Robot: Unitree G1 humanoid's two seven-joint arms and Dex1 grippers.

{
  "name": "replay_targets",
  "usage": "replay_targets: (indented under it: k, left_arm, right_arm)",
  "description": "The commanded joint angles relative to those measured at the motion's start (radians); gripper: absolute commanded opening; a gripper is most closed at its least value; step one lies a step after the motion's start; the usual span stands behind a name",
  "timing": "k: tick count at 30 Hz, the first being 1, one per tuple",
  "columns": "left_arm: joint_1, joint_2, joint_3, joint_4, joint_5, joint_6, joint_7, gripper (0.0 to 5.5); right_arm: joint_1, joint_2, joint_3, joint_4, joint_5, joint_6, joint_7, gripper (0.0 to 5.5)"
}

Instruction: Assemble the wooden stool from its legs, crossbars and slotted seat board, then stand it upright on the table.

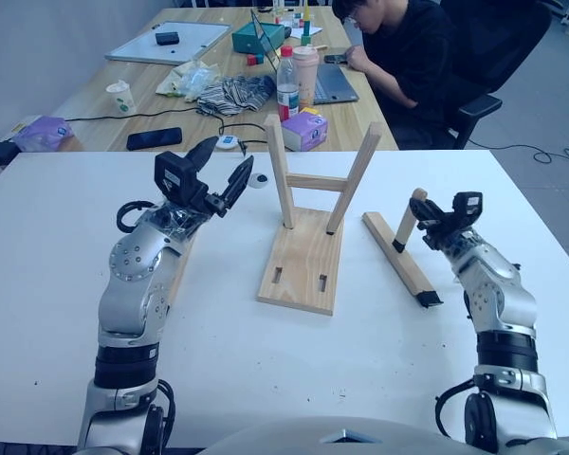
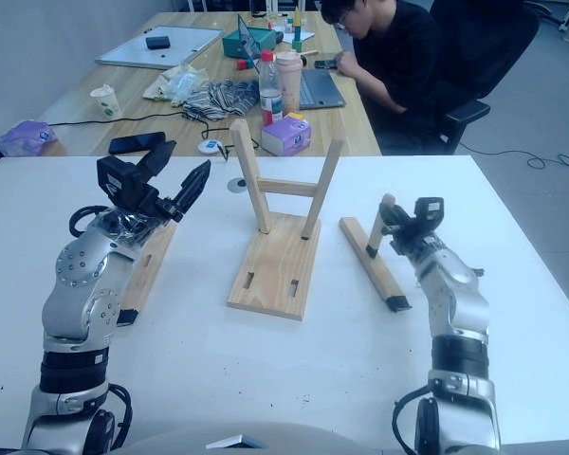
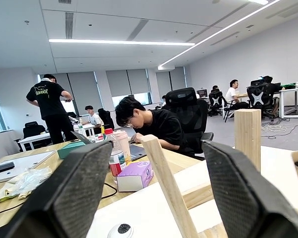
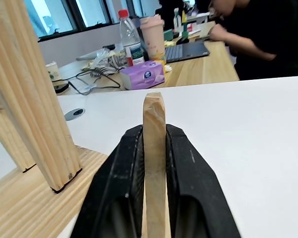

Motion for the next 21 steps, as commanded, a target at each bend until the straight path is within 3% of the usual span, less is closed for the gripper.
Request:
replay_targets:
  k: [1, 9, 16, 21]
  left_arm:
    - [-0.016, 0.009, 0.011, 0.011, -0.002, 0.007, -0.005, 3.29]
    - [-0.021, 0.013, 0.016, 0.011, -0.008, 0.013, -0.007, 3.29]
    - [-0.044, 0.017, 0.015, 0.036, -0.015, 0.015, -0.024, 3.29]
    - [-0.062, 0.022, 0.013, 0.051, -0.013, 0.017, -0.042, 3.29]
  right_arm:
    - [0.125, 0.053, 0.019, -0.005, -0.01, -0.084, 0.014, 0.41]
    - [0.272, 0.071, 0.057, -0.001, -0.023, -0.298, 0.075, 0.41]
    - [0.376, 0.095, 0.053, 0.245, -0.057, -0.573, 0.118, 0.41]
    - [0.368, 0.045, 0.083, 0.372, -0.081, -0.63, 0.154, 0.41]
